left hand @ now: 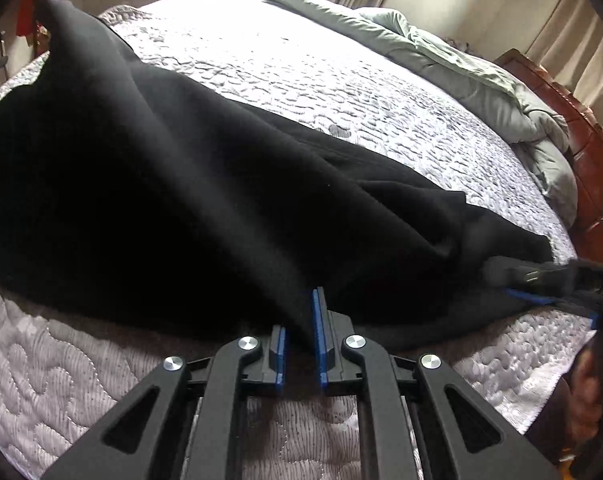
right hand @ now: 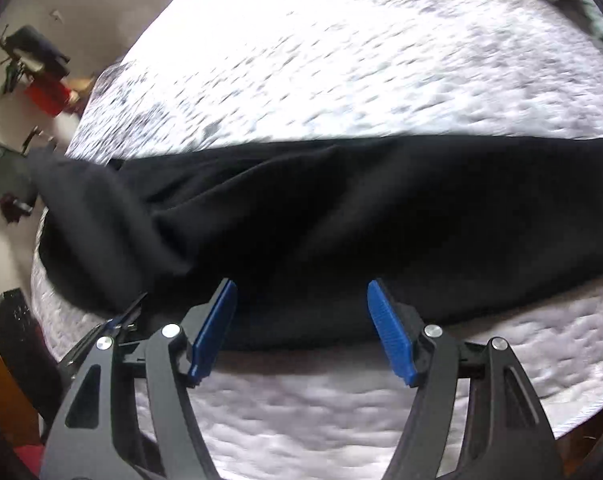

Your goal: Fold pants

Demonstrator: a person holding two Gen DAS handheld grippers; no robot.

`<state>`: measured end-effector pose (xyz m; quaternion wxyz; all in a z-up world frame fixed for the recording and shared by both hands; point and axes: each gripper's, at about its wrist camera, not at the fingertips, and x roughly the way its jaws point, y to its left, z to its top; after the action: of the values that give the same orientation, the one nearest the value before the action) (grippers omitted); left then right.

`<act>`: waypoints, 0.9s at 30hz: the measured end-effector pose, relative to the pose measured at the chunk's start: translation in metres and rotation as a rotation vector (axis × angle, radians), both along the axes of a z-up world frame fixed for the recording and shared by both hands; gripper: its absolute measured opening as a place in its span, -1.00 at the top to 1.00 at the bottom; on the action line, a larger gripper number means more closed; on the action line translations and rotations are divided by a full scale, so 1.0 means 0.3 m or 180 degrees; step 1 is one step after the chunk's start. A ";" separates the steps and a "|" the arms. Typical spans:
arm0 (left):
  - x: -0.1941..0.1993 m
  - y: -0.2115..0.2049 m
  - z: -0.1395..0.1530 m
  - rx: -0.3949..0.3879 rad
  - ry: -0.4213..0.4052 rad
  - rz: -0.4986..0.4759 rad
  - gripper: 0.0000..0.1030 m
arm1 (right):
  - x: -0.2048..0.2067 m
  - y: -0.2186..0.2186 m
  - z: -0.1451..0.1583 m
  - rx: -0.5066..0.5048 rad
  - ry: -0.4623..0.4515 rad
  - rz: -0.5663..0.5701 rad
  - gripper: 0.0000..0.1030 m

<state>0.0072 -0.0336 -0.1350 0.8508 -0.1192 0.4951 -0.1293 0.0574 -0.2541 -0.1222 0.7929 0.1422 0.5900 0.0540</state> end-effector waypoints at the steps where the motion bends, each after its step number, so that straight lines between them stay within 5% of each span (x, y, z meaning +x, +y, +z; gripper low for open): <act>1: 0.004 0.015 0.005 -0.0054 0.0047 -0.0013 0.66 | 0.010 0.023 -0.040 0.0011 0.0138 0.0023 -0.33; 3: 0.022 0.061 0.026 -0.0221 0.0167 0.0020 0.43 | 0.022 0.040 -0.101 -0.0129 0.0235 0.0027 -0.36; 4: 0.028 0.084 0.042 -0.0201 0.0165 0.0086 0.15 | 0.024 0.058 -0.107 -0.0197 0.0187 0.0050 -0.40; 7: 0.076 0.173 0.111 -0.0042 0.0081 0.0303 -0.20 | 0.024 0.099 -0.097 -0.0370 0.0116 0.0062 -0.50; 14: 0.351 0.380 0.195 0.0249 0.0217 0.0679 -0.46 | 0.038 0.085 -0.138 -0.0390 0.0096 0.0040 -0.63; 17: 0.440 0.441 0.183 0.0108 0.0372 0.0803 -0.46 | 0.036 0.094 -0.137 -0.0362 0.0086 0.0038 -0.63; 19: 0.481 0.496 0.174 -0.0097 0.0429 0.0912 -0.23 | 0.015 0.081 -0.139 -0.0340 0.0086 0.0041 -0.63; 20: 0.486 0.513 0.171 -0.0160 0.0432 0.0929 0.03 | 0.016 0.079 -0.139 -0.0330 0.0089 0.0042 -0.63; 21: 0.491 0.531 0.163 -0.0238 0.0466 0.0925 0.54 | 0.011 0.075 -0.138 -0.0328 0.0090 0.0043 -0.63; 22: 0.494 0.547 0.152 -0.0345 0.0510 0.0905 0.69 | 0.013 0.077 -0.138 -0.0329 0.0093 0.0043 -0.63; 27: 0.364 0.569 0.168 -0.0439 0.0128 0.1045 0.89 | 0.010 0.067 -0.135 -0.0285 0.0106 0.0033 -0.65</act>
<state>0.1164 0.1373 -0.0845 0.8402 -0.2591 0.4759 -0.0198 0.0605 -0.2339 -0.1627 0.7883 0.1044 0.6057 0.0292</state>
